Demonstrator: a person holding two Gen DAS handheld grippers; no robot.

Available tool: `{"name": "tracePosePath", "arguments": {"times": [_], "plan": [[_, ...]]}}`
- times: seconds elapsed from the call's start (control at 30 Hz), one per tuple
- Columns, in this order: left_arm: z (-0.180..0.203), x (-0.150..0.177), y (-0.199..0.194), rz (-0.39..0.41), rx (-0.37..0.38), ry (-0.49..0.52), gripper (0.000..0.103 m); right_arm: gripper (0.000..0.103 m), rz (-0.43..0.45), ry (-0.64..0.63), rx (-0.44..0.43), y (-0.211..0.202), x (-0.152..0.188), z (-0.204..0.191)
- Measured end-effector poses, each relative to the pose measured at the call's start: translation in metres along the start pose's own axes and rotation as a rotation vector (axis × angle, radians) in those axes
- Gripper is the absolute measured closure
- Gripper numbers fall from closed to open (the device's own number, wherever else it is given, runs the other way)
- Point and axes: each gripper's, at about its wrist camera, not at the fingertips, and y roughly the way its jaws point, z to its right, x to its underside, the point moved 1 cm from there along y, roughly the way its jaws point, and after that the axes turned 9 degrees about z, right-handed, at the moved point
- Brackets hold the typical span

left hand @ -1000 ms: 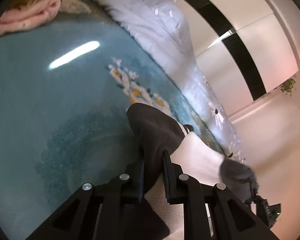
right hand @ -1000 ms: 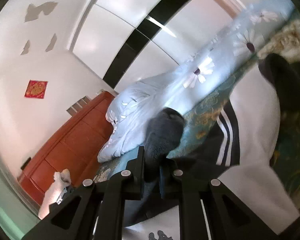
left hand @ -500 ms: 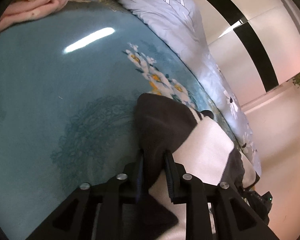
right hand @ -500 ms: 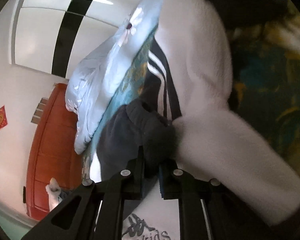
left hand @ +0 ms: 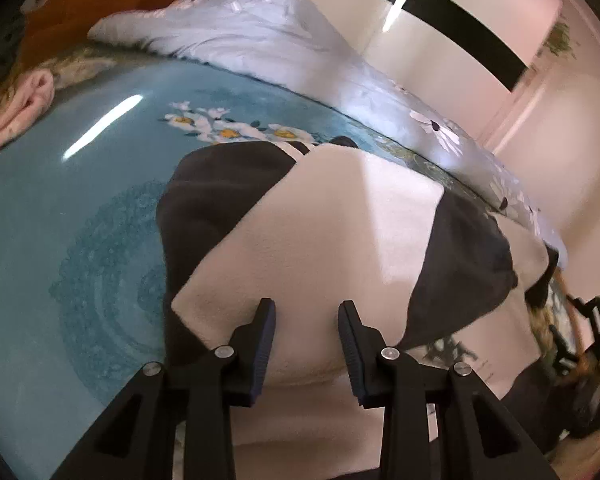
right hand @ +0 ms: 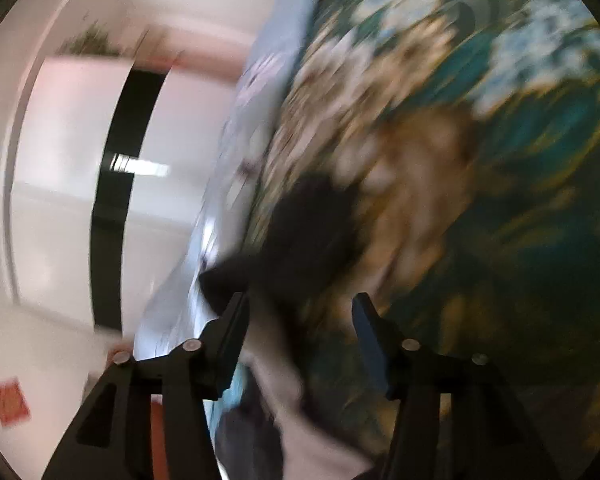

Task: Fold clothes

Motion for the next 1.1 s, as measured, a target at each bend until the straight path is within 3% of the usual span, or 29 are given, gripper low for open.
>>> {"name": "tracePosePath", "arguments": {"times": [0.07,0.13,0.23,0.33,0.43,0.47,0.5,0.53,0.6,0.63,0.8,0.93,1.0,1.1], "plan": [[-0.003,0.003,-0.002,0.013,0.017,0.003,0.067,0.047,0.050,0.014,0.042,0.002,-0.017,0.004],[-0.005,0.006,-0.004,0.028,0.031,0.003,0.067,0.047,0.059,-0.068,0.086,0.018,-0.032,-0.003],[-0.004,0.007,-0.002,0.041,0.036,0.006,0.067,0.047,-0.020,-0.235,0.151,0.043,-0.063,-0.008],[-0.007,0.007,-0.003,0.045,0.059,-0.004,0.066,0.047,-0.097,-0.319,0.195,0.081,-0.058,-0.019],[-0.013,0.006,-0.006,0.050,0.099,-0.041,0.066,0.047,-0.081,-0.390,0.210,0.094,-0.055,-0.024],[-0.015,0.006,-0.006,0.050,0.112,-0.054,0.066,0.050,-0.106,-0.363,0.198,0.097,-0.056,-0.025],[-0.017,0.006,-0.007,0.050,0.125,-0.067,0.066,0.078,-0.131,-0.336,0.186,0.100,-0.057,-0.025],[-0.018,0.005,-0.007,0.049,0.133,-0.074,0.066,0.092,-0.155,-0.310,0.175,0.104,-0.058,-0.025],[-0.020,0.005,-0.008,0.049,0.147,-0.086,0.066,0.093,-0.196,-0.255,0.149,0.109,-0.061,-0.027],[-0.021,0.005,-0.008,0.050,0.152,-0.092,0.066,0.093,-0.162,-0.235,0.125,0.101,-0.070,-0.037],[-0.023,0.004,-0.010,0.050,0.167,-0.107,0.066,0.094,0.052,-0.476,0.019,0.044,-0.090,-0.137],[-0.022,0.001,-0.019,0.061,0.208,-0.125,0.056,0.094,0.153,-0.711,-0.170,-0.013,-0.051,-0.226],[-0.023,-0.001,-0.029,0.073,0.255,-0.141,0.049,0.094,0.136,-0.793,-0.255,-0.030,-0.016,-0.252],[-0.026,-0.007,-0.044,0.089,0.324,-0.158,0.046,0.094,0.063,-0.890,-0.359,-0.049,0.043,-0.277]]}}
